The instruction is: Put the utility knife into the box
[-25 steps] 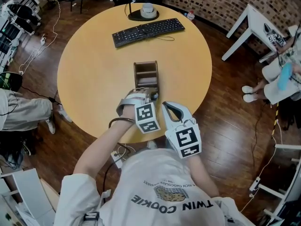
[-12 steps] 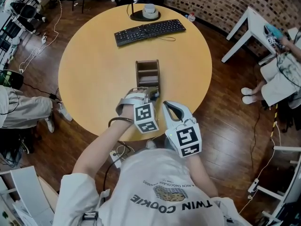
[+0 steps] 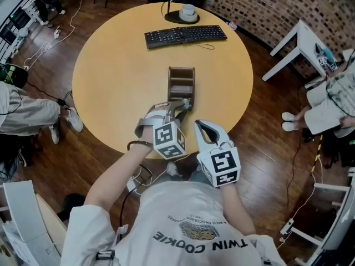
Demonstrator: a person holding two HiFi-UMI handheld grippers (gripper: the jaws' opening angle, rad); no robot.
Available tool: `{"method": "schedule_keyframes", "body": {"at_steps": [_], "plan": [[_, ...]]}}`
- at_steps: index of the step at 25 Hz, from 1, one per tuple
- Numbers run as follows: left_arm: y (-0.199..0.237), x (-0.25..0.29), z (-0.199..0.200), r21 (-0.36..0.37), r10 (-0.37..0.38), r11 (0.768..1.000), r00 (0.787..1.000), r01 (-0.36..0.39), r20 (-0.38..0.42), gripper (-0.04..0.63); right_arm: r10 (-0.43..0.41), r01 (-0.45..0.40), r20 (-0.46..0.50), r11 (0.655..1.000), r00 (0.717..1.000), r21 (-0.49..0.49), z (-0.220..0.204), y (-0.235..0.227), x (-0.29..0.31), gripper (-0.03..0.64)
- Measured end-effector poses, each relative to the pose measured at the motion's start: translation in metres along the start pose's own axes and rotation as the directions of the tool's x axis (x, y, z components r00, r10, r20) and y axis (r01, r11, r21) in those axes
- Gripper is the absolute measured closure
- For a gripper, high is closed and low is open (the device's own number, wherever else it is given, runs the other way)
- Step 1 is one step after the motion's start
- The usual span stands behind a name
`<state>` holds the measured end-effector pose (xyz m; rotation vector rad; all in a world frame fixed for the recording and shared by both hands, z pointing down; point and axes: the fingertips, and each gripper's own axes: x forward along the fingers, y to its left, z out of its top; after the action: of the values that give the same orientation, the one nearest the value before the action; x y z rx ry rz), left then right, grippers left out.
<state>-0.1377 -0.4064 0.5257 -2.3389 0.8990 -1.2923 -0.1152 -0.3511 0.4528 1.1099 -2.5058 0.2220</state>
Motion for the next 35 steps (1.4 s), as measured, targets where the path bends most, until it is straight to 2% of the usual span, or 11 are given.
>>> {"method": "schedule_keyframes", "body": {"at_steps": [8, 16, 24, 30, 32, 35], "plan": [[-0.024, -0.035, 0.016, -0.129, 0.055, 0.990, 0.998, -0.054, 0.006, 0.480, 0.063, -0.062, 0.034, 0.998, 0.997, -0.018, -0.001, 0.015, -0.028, 0.615], [-0.057, -0.074, 0.054, -0.305, 0.140, 0.943, 0.990, -0.131, 0.006, 0.531, 0.149, -0.149, 0.067, 0.989, 0.987, -0.006, -0.015, 0.015, -0.075, 0.615], [-0.101, -0.102, 0.089, -0.443, 0.238, 0.869, 0.971, -0.220, -0.014, 0.577, 0.217, -0.218, 0.096, 0.976, 0.971, -0.001, -0.038, 0.012, -0.125, 0.615], [-0.134, -0.121, 0.118, -0.521, 0.293, 0.811, 0.956, -0.266, -0.034, 0.580, 0.279, -0.283, 0.121, 0.959, 0.953, 0.016, -0.053, 0.012, -0.164, 0.615], [-0.143, -0.127, 0.126, -0.561, 0.309, 0.780, 0.950, -0.277, -0.039, 0.584, 0.297, -0.301, 0.125, 0.953, 0.947, 0.021, -0.058, 0.011, -0.175, 0.615], [-0.155, -0.135, 0.136, -0.638, 0.323, 0.721, 0.946, -0.270, -0.036, 0.588, 0.307, -0.311, 0.111, 0.950, 0.945, 0.017, -0.066, 0.008, -0.190, 0.615]]}}
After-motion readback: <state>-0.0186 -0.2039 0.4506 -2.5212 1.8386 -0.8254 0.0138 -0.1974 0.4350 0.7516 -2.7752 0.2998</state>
